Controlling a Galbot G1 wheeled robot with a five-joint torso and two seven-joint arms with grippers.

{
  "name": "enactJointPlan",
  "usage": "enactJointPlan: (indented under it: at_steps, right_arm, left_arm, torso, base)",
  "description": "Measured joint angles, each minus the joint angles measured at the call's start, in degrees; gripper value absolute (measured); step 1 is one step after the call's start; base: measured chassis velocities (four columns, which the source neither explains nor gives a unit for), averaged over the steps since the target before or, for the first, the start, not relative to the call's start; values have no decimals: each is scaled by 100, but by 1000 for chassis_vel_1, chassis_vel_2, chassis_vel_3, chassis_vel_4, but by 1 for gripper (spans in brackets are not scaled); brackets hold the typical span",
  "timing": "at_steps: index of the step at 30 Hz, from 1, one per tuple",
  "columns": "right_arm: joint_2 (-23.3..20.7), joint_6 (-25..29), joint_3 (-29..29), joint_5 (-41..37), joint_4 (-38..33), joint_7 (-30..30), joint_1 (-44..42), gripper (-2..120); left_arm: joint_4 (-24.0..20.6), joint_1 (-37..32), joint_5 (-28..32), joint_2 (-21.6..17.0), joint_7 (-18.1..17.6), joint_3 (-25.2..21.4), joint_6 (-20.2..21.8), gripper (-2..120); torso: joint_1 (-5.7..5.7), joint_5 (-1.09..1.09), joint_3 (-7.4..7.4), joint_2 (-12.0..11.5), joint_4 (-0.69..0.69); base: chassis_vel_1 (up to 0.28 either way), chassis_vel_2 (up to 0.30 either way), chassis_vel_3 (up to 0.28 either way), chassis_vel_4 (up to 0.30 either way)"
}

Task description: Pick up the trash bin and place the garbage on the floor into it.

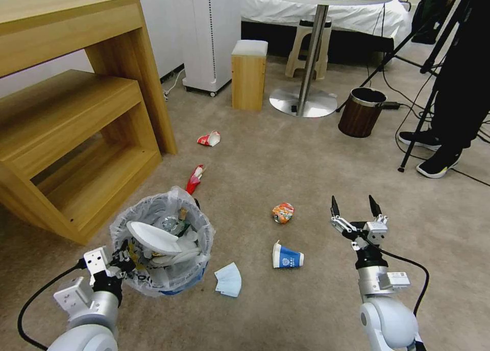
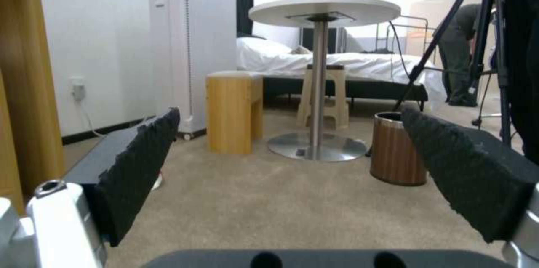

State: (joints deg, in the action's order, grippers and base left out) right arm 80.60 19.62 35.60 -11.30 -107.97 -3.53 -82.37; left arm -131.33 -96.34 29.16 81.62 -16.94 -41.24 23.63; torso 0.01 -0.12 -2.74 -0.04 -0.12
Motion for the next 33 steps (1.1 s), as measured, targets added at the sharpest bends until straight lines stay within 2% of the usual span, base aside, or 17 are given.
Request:
enactJointPlan:
  at_steps: [33]
  right_arm:
    - [-28, -28, -135, -21, 58, 117, -1, 100]
  left_arm:
    - [94, 26, -46, 14, 72, 12, -47, 1]
  torso:
    - [-1, 0, 0, 0, -1]
  base:
    - [1, 1, 1, 2]
